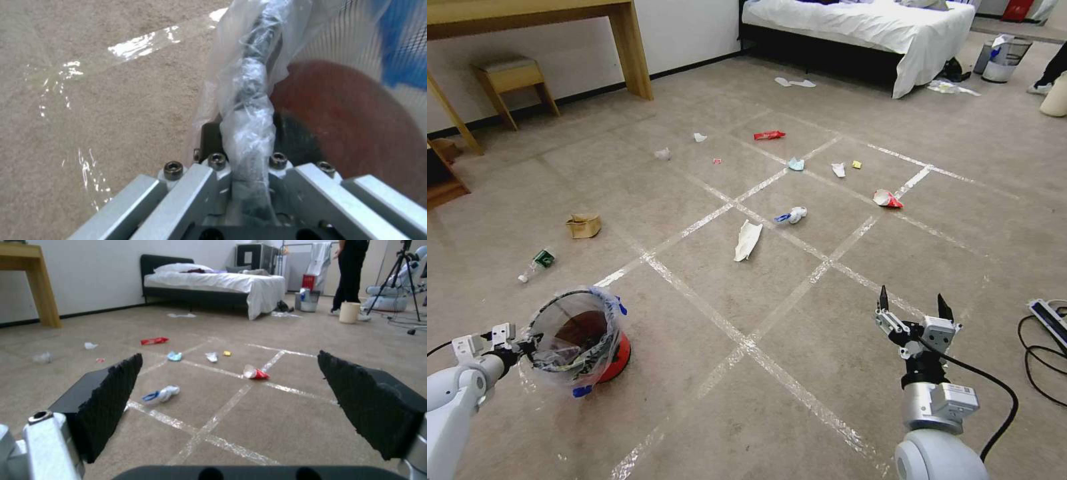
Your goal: Pick up the trash bin and place the garbage on the floor into it.
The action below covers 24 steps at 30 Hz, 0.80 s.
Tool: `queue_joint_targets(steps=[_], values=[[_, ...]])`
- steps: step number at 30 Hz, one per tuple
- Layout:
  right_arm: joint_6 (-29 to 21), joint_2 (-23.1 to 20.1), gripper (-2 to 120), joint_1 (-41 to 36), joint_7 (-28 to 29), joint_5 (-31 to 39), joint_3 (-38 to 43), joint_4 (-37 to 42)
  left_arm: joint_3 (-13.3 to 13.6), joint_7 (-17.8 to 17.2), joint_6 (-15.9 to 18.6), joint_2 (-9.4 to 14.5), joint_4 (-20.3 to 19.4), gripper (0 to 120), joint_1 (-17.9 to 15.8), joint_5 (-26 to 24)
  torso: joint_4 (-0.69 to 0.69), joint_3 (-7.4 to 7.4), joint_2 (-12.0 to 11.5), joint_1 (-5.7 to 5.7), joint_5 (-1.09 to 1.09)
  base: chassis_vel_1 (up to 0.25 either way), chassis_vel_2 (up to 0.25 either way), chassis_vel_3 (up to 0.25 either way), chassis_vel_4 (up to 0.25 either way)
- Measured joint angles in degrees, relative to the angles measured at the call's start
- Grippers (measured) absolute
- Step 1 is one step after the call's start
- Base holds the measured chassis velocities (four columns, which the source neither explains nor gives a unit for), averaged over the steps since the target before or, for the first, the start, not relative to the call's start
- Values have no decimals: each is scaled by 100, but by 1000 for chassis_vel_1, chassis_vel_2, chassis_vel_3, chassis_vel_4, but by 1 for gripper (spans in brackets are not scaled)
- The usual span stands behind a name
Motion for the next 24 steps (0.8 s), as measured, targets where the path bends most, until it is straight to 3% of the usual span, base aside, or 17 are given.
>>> queue_joint_targets(steps=[1, 4, 5, 7, 8, 10, 14, 17, 18, 19, 20, 21, 24], values=[[0, 0, 100, 0, 0, 0, 0, 0, 0, 0, 0, 0, 0, 1, 0, 0, 0, 0, 0, 0, 0, 0, 0, 0, 0], [-67, -40, 100, 18, 0, 92, -27, 13, -486, -384, 234, 57, -608, 1, 375, -135, 3, 0, 0, 0, 4, 0, 0, 0, 0], [-67, -40, 100, 18, 0, 92, -27, 13, -486, -384, 234, 57, -608, 1, 375, -135, 3, 0, 0, 0, 4, 0, 0, 0, 0], [-127, -83, 100, 54, 6, 162, -59, 39, -789, -688, 316, 87, -1138, 1, 713, -362, 5, 0, 0, 0, 5, 0, 0, 0, 0], [-127, -83, 100, 54, 6, 162, -59, 39, -789, -688, 316, 87, -1138, 1, 713, -362, 5, 0, 0, 0, 5, 0, 0, 0, 0], [-179, -112, 100, 80, 9, 215, -76, 91, -1111, -914, 392, 9, -1823, 1, 1109, -529, 5, 0, 0, 0, 6, 0, 0, 0, 0], [-187, -108, 100, 6, 21, 234, -62, 175, -1238, -1030, 430, -101, -2268, 1, 1292, -562, 7, 0, 0, 0, 6, 0, 0, 0, 0], [-116, -46, 100, -271, 74, 229, 18, 365, -1319, -1362, 658, -276, -3109, 1, 1563, -722, -6, -1, 0, 0, 6, 0, 0, 0, 0], [-116, -46, 100, -271, 74, 229, 18, 365, -1319, -1362, 658, -276, -3109, 1, 1563, -722, -6, -1, 0, 0, 6, 0, 0, 0, 0], [-102, -56, 100, -279, 85, 229, 15, 398, -1444, -1551, 754, -381, -3502, 1, 1851, -820, 0, 0, 0, 0, 6, 0, 0, 0, 0], [-102, -56, 100, -279, 85, 229, 15, 398, -1444, -1551, 754, -381, -3502, 1, 1851, -820, 0, 0, 0, 0, 6, 0, 0, 0, 0], [-98, -78, 100, -279, 92, 238, 1, 423, -1568, -1688, 804, -481, -3837, 1, 2112, -853, 2, 0, 0, 0, 5, 0, 0, 0, 0], [-91, -112, 100, -279, 99, 259, -15, 441, -1670, -1777, 843, -599, -4162, 1, 2329, -865, 9, 0, 0, 0, 6, 0, 0, 0, 0]])
